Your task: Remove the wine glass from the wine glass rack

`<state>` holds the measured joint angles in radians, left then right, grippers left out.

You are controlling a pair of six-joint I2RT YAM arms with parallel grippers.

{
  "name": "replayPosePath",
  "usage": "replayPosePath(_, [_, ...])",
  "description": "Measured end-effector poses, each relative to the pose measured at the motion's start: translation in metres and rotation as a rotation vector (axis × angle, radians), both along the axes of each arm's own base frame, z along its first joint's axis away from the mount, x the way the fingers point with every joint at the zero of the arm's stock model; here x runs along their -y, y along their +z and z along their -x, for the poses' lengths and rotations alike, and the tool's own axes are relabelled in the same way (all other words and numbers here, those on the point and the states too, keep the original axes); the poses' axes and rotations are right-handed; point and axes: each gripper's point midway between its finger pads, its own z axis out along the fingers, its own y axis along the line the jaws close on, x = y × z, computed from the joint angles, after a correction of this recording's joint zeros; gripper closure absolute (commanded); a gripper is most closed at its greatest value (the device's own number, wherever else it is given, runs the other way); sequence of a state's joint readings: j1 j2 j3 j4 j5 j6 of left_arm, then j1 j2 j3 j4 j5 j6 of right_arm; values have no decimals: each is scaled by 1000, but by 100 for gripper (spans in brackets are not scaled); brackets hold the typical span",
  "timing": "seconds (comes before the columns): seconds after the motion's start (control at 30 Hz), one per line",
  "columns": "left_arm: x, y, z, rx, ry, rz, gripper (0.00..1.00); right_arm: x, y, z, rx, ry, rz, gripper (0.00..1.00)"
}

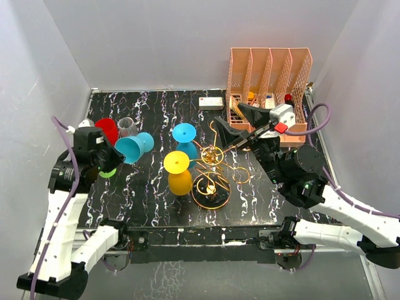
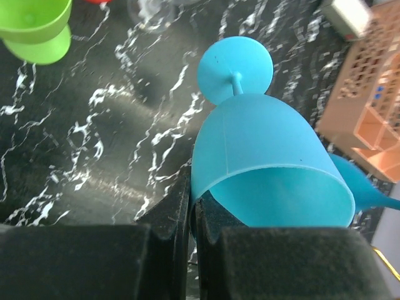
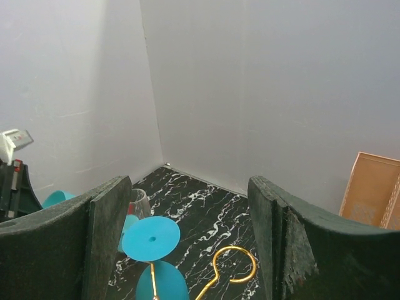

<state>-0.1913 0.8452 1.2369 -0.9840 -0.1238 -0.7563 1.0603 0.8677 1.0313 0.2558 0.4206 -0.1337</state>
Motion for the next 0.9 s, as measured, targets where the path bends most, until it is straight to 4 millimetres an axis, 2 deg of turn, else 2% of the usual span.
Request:
replayPosePath(0.13, [-3,-32,1,-141,14,-38,100,3,-2,1,-3,-4,1,19])
replayPosePath(0.33, [-8,-67,-10,-323,41,-105,100,7,-5,1,-13,-16,5,19])
replayPosePath(0.47, [-17,-80,-16,-383,85,-157,100,9,-5,1,-17,-21,3,19])
replayPosePath(0.67, [-31,-88,-24,-420,145,-208,100,18,-5,3,-24,-34,0,19])
replayPosePath(0.9, [-57,-102,-34,-511,241,-187,100,26,-4,4,-30,-52,-7,19])
